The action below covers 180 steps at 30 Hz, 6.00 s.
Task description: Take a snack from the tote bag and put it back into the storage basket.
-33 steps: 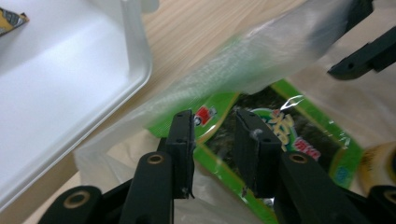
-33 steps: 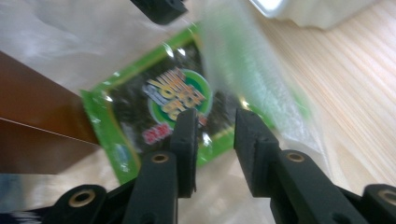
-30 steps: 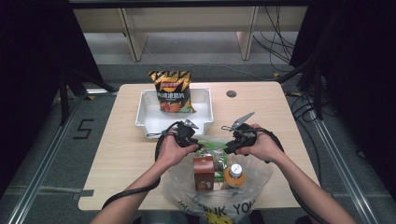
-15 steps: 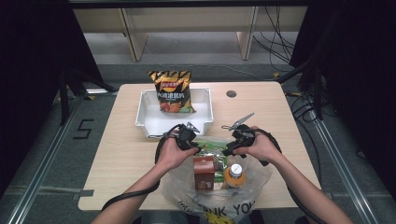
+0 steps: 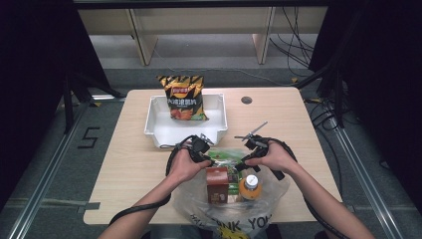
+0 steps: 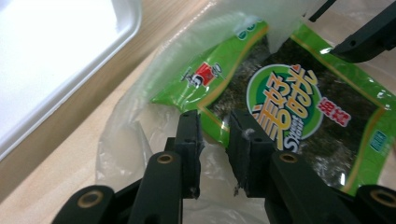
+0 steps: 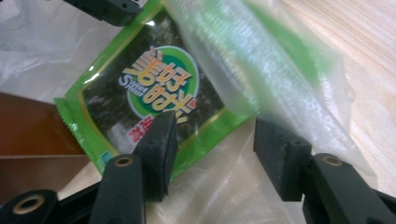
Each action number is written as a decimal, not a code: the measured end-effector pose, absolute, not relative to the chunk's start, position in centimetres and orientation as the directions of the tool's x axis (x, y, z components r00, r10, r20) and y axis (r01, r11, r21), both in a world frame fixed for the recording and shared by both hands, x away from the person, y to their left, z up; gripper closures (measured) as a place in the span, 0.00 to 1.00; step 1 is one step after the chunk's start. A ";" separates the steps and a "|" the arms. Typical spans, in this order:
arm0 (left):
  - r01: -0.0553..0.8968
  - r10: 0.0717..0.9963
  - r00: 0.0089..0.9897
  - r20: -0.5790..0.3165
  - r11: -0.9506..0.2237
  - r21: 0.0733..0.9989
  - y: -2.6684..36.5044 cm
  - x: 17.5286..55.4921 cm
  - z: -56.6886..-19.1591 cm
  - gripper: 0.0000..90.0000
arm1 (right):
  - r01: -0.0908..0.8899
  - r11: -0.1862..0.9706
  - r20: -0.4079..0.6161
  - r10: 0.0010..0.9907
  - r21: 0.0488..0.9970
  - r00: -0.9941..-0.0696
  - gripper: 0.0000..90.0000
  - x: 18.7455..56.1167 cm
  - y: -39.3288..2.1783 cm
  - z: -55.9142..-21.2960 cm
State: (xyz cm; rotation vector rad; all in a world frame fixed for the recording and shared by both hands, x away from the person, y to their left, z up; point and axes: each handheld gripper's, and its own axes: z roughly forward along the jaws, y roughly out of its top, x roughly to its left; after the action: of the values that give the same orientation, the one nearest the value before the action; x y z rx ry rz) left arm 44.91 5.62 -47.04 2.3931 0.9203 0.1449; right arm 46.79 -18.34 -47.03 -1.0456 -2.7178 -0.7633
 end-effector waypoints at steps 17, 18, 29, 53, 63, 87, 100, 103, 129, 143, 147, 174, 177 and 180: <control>0.624 0.670 0.729 -0.136 -0.571 0.534 6.0 45.3 -47.4 0.81 | 0.730 0.561 0.338 0.650 0.390 -0.680 0.50 48.3 -17.9 -48.4; 0.629 0.677 0.723 -0.142 -0.558 0.541 5.9 45.2 -47.4 0.81 | 0.737 0.555 0.339 0.658 0.386 -0.673 0.50 48.4 -17.9 -48.5; 0.628 0.674 0.725 -0.141 -0.564 0.536 5.8 45.3 -47.6 0.81 | 0.794 0.479 0.398 0.691 0.373 -0.604 0.51 48.8 -17.2 -48.8; 0.639 0.682 0.714 -0.159 -0.542 0.546 6.5 45.2 -47.4 0.81 | 0.833 0.387 0.476 0.690 0.395 -0.546 0.87 49.4 -17.9 -48.4; 0.604 0.717 0.679 -0.158 -0.424 0.675 7.1 45.2 -45.0 0.79 | 0.818 0.349 0.491 0.668 0.457 -0.559 0.94 48.7 -18.9 -46.6; 0.697 0.711 0.591 -0.382 -0.211 0.685 7.6 46.4 -44.7 0.74 | 0.646 0.472 0.331 0.589 0.600 -0.737 1.00 44.6 -19.4 -43.4; 0.695 0.690 0.629 -0.359 -0.292 0.657 8.0 45.9 -44.3 0.66 | 0.642 0.469 0.313 0.602 0.606 -0.735 1.00 44.5 -19.4 -43.5; 0.689 0.685 0.646 -0.336 -0.335 0.642 7.8 45.5 -44.2 0.65 | 0.643 0.468 0.322 0.594 0.606 -0.737 0.97 44.9 -19.2 -43.6; 0.677 0.722 0.661 -0.207 -0.454 0.579 7.6 47.1 -46.1 0.67 | 0.703 0.545 0.245 0.683 0.457 -0.688 0.45 50.1 -16.3 -47.6; 0.670 0.741 0.638 -0.209 -0.399 0.626 7.5 47.1 -46.4 0.68 | 0.690 0.582 0.308 0.624 0.430 -0.718 0.49 48.2 -16.5 -45.9; 0.678 0.743 0.634 -0.215 -0.401 0.616 7.3 47.1 -46.5 0.68 | 0.730 0.565 0.327 0.656 0.384 -0.680 0.46 48.6 -16.4 -46.9; 0.702 0.745 0.628 -0.226 -0.416 0.578 8.0 47.7 -47.6 0.68 | 0.825 0.483 0.359 0.744 0.294 -0.563 0.38 51.0 -15.4 -48.3; 0.700 0.744 0.630 -0.222 -0.421 0.576 8.0 47.7 -47.7 0.68 | 0.802 0.509 0.319 0.739 0.312 -0.594 0.40 50.9 -15.1 -48.3; 0.703 0.744 0.628 -0.226 -0.419 0.575 8.0 47.7 -47.6 0.68 | 0.805 0.506 0.313 0.745 0.310 -0.589 0.40 50.7 -14.9 -48.2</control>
State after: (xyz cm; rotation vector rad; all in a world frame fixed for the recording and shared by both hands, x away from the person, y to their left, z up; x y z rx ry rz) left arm 47.69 8.00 -47.63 2.2068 1.1270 0.0840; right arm 50.74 -14.88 -48.21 -1.3484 -2.6029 -0.6478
